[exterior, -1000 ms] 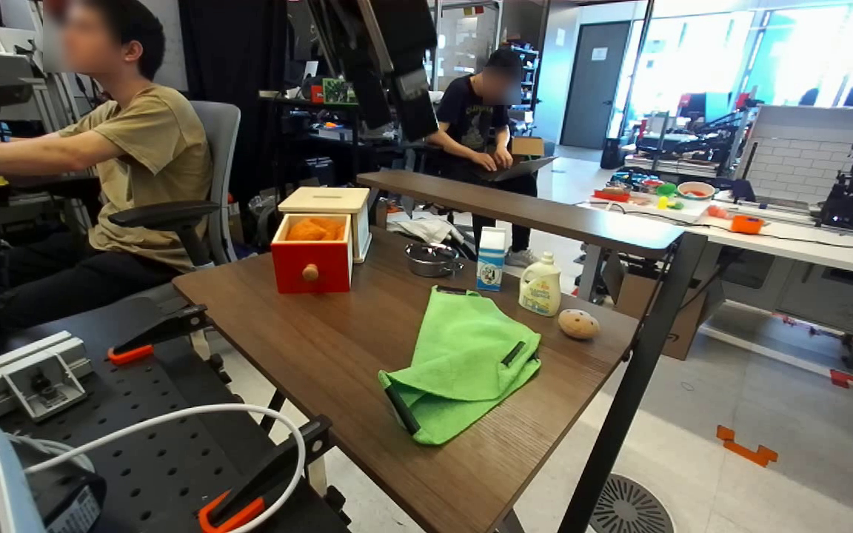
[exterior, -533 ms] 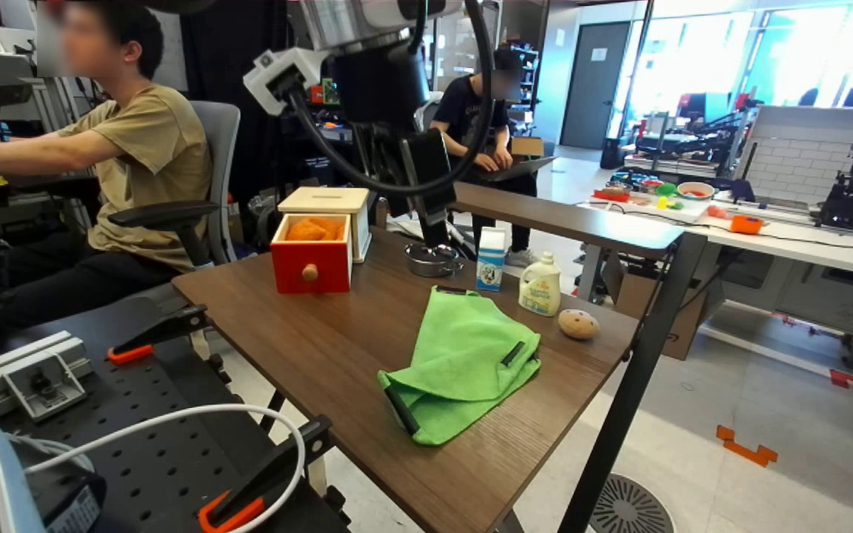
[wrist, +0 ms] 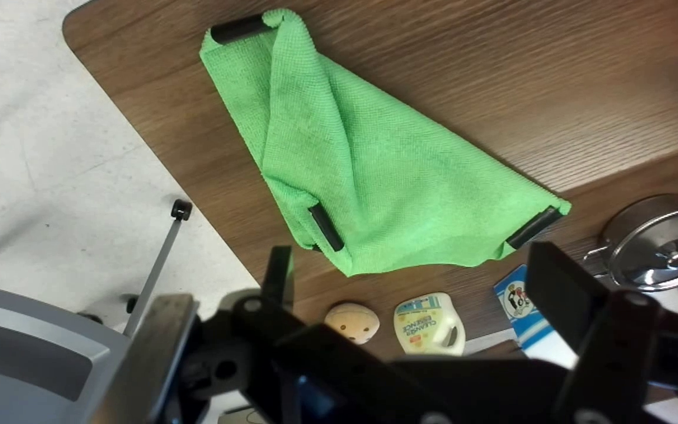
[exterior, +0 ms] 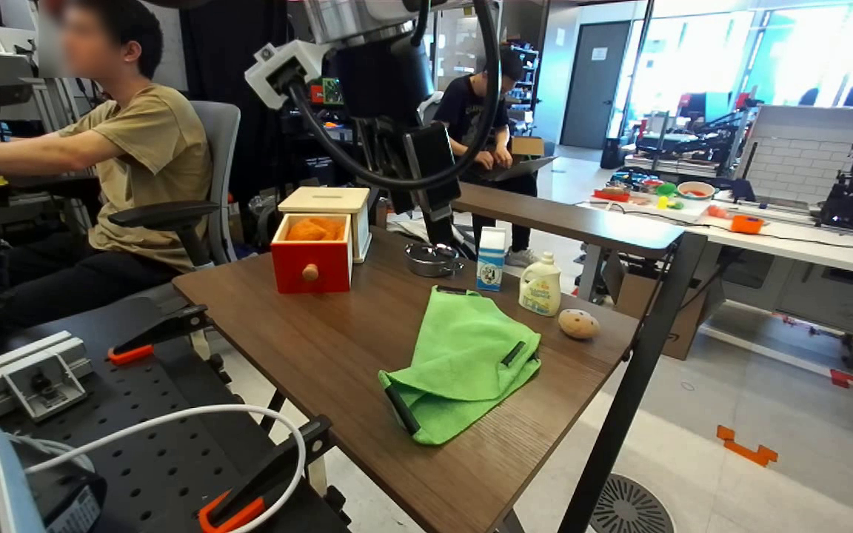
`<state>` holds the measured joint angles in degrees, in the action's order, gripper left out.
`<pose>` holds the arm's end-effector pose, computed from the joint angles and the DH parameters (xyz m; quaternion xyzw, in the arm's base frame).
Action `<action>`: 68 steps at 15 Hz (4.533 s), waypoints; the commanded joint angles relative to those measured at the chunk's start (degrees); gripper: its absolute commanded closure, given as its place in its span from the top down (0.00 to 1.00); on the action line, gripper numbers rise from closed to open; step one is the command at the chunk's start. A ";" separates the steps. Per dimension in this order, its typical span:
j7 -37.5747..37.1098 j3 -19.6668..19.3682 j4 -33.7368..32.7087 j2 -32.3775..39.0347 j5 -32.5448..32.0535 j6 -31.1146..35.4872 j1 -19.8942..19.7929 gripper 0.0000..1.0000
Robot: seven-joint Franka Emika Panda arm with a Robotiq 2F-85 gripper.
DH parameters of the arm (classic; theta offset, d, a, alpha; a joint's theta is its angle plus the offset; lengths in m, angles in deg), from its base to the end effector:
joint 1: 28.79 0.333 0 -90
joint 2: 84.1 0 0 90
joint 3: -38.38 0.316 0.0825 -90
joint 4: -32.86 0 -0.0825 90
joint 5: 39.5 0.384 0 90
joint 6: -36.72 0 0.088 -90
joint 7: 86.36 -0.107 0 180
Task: Uncover the pot
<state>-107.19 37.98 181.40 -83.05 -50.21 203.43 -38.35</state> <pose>0.4634 -0.0699 0.2811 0.9722 -0.1778 0.1508 0.0206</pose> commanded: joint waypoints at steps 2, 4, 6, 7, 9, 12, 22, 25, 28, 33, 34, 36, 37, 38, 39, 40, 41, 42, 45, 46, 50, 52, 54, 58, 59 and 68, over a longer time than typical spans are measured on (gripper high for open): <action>0.46 -1.97 0.02 -0.04 0.42 -0.07 1.97 1.00; -7.20 -0.36 -2.87 2.65 -1.41 3.74 0.73 1.00; -12.19 0.30 -5.70 5.17 0.64 8.00 1.51 1.00; -13.28 0.49 -7.17 6.61 0.95 10.41 1.86 1.00; -10.14 3.82 -10.32 9.95 6.24 12.03 1.61 1.00; -1.65 5.00 -15.30 15.37 13.29 9.35 4.67 1.00; 16.78 5.09 -34.81 32.04 12.09 -2.56 5.76 1.00; 19.87 4.61 -39.33 35.01 11.66 -6.23 6.38 1.00; 21.01 4.01 -42.49 37.25 11.40 -8.33 7.60 1.00; 21.19 3.87 -46.41 40.54 11.59 -7.64 9.43 1.00; 21.09 3.68 -47.03 41.07 11.41 -7.57 9.90 1.00; 20.95 3.37 -48.21 42.12 11.09 -7.45 10.81 1.00; 20.81 3.12 -48.78 42.66 10.88 -7.46 11.37 1.00; 20.79 2.89 -49.29 43.14 10.69 -7.44 11.86 1.00; 20.70 2.62 -49.77 43.63 10.45 -7.41 12.48 1.00; 20.66 2.36 -50.17 44.07 10.16 -7.25 13.10 1.00; 20.61 2.13 -50.62 44.45 9.85 -7.29 13.69 1.00; 20.56 1.89 -51.09 44.89 9.38 -7.25 14.31 1.00; 20.28 1.25 -52.59 45.94 8.08 -7.28 15.99 1.00; 20.24 1.07 -53.11 46.26 7.84 -7.24 16.50 1.00; 19.77 0.20 -55.38 47.61 6.61 -7.34 18.09 1.00; 19.73 -0.04 -56.27 48.25 6.27 -7.32 18.47 1.00; 19.46 -0.52 -57.19 48.96 6.06 -7.16 18.96 0.97; 19.18 -0.90 -58.77 50.25 5.67 -7.28 19.38 0.93; 19.16 -0.93 -59.06 50.53 5.62 -7.31 19.43 0.93; 19.22 -1.01 -60.15 51.60 5.22 -7.12 19.97 0.57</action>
<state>-86.75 38.32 123.25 -32.55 -44.04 197.25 -19.71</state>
